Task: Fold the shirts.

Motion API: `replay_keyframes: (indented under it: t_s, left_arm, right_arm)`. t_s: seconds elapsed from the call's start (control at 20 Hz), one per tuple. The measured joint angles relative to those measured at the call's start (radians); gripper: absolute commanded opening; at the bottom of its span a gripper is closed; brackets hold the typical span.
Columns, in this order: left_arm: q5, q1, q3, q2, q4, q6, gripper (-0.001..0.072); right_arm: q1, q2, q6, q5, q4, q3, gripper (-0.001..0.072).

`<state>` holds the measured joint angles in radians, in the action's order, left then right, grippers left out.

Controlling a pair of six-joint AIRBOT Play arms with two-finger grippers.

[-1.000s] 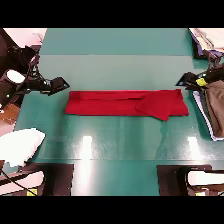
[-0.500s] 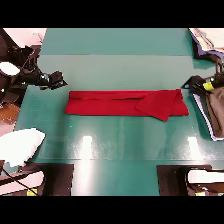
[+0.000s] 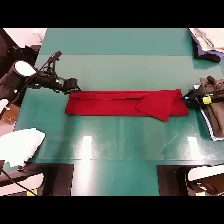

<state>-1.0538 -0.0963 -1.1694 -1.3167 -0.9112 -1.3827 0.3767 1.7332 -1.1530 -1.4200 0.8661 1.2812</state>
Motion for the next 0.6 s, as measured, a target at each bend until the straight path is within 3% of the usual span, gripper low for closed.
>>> replay_keyframes:
  t_s: [0.05,0.3,0.35,0.6]
  left_arm:
    - [0.005,-0.01,0.0,-0.001,0.001,-0.001,0.0031]
    - [0.011,-0.03,0.0,-0.002,0.004,-0.023,0.0031]
    - [0.012,-0.031,0.0,-0.002,0.005,-0.027,0.0031]
    - [0.033,-0.04,0.0,-0.002,0.048,-0.034,0.0029]
  right_arm:
    - [-0.009,0.01,0.009,0.0,-0.004,-0.001,0.055]
    - [-0.075,0.035,0.053,0.025,-0.003,-0.006,0.0063]
    - [-0.084,0.037,0.06,0.025,-0.002,-0.006,0.0015]
    - [-0.102,-0.006,0.084,0.01,0.01,-0.006,0.0012]
